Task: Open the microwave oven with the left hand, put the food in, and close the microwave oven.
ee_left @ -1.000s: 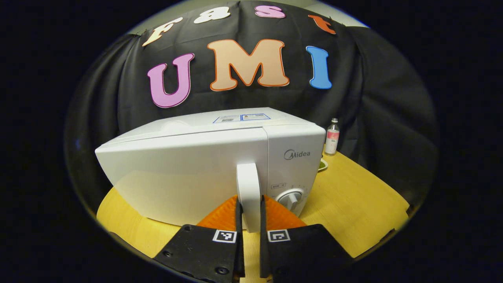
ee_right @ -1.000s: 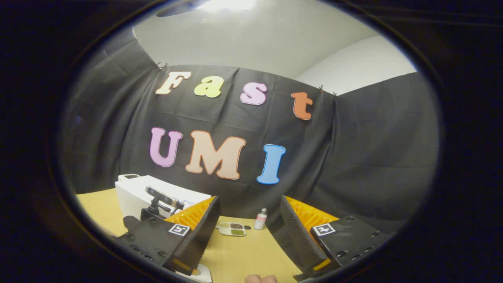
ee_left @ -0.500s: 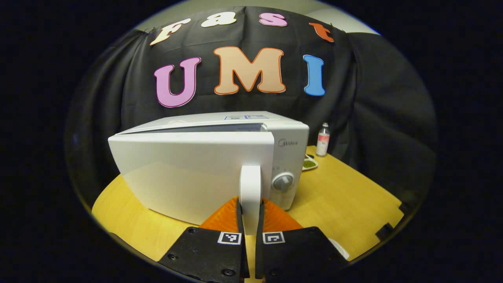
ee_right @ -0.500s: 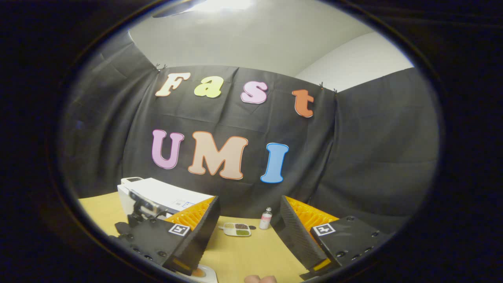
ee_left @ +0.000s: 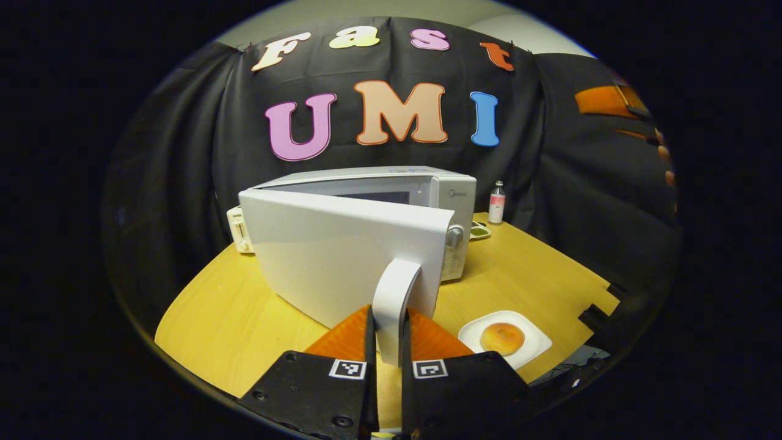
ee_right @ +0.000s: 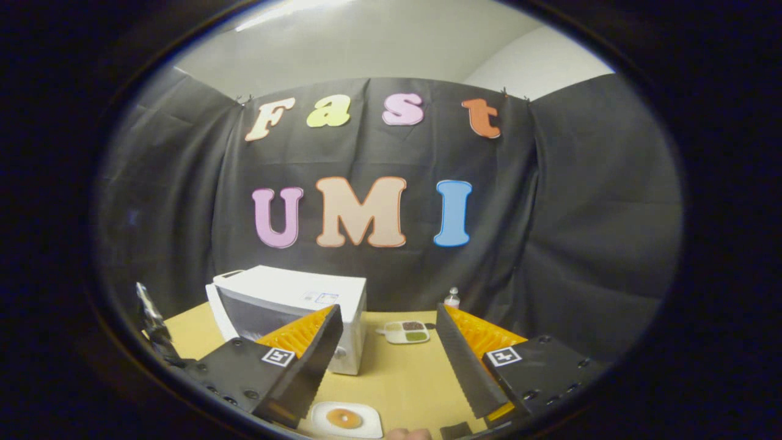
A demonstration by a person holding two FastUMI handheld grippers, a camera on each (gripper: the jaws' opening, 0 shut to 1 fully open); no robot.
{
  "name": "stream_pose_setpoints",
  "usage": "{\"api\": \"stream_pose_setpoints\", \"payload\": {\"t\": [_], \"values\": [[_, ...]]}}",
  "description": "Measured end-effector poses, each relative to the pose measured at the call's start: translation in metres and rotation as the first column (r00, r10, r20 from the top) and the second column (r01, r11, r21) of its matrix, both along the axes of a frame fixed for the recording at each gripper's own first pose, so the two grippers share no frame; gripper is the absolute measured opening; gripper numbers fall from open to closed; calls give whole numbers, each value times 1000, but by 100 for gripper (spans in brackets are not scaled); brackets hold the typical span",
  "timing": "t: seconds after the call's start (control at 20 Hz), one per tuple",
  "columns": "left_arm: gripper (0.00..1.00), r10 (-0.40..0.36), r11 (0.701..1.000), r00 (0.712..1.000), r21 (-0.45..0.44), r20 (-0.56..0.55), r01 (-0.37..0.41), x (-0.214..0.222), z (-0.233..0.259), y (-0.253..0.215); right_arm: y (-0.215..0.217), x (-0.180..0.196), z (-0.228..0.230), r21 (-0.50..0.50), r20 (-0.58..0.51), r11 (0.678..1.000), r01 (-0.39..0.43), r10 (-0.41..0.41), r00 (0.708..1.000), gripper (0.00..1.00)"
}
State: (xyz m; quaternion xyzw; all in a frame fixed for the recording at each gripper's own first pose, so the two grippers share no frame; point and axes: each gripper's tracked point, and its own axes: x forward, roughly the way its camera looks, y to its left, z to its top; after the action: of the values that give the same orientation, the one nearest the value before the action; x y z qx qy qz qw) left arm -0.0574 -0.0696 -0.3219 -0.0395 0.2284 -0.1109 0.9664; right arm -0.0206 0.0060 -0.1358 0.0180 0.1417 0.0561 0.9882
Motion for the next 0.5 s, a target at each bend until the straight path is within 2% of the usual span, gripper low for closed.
{"api": "stream_pose_setpoints", "payload": {"t": [0.15, 0.25, 0.3, 0.35, 0.5], "values": [[21, 68, 997, 997, -35, -19, -69, -19, 5, 40, 23, -13, -41, -2, -90, 999, -48, 47, 995, 97], [35, 118, 992, 991, -36, -66, -120, -31, -2, 65, 36, -20, -63, 12, -133, 998, -67, 68, 989, 98], [49, 135, 990, 989, -36, -65, -137, -36, 0, 76, 43, -25, -71, 10, -145, 997, -77, 77, 986, 97], [53, 153, 988, 986, -24, -63, -154, -40, 0, 85, 50, -29, -83, 6, -161, 996, -92, 91, 983, 97], [53, 206, 978, 977, 4, -61, -206, -50, -2, 116, 70, -47, -121, -22, -214, 991, -133, 126, 969, 98]]}}
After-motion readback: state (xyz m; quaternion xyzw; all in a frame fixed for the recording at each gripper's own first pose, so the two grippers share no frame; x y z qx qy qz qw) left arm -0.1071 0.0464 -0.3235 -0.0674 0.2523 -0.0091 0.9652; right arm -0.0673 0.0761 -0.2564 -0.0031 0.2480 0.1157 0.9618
